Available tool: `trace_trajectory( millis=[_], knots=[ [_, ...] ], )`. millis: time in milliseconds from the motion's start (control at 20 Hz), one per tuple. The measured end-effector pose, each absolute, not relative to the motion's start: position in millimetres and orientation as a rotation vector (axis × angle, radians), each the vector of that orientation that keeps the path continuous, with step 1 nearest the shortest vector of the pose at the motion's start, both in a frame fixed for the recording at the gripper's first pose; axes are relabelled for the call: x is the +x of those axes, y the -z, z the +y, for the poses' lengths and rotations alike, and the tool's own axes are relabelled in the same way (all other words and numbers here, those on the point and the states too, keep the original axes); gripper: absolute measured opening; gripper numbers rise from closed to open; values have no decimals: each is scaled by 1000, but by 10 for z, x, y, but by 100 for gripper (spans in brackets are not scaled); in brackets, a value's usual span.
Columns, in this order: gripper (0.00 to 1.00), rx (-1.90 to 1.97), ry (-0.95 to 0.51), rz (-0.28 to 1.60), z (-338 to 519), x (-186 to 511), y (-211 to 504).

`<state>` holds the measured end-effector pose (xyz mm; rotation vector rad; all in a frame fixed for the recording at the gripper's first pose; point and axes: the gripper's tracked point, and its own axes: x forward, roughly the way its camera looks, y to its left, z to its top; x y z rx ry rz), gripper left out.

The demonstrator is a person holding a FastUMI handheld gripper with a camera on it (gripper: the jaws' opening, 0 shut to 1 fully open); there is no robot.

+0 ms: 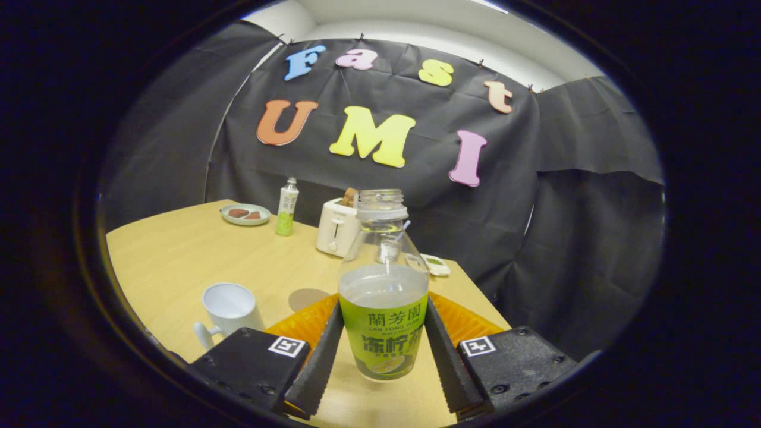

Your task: Take the bottle from table, then pour the juice into the cup, finally place the bottle on the coaster

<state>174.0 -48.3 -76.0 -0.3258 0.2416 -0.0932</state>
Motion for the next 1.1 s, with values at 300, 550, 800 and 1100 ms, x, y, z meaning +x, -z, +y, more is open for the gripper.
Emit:
trace_trajectory(
  millis=[300,550,800,1100],
  knots=[
    [80,-520,128,287,-578,1818,743],
    [81,-707,144,252,-557,1827,680],
    [80,-1000,255,126,-538,1797,427],
    [80,-1174,268,94,-382,1760,417]
  ],
)
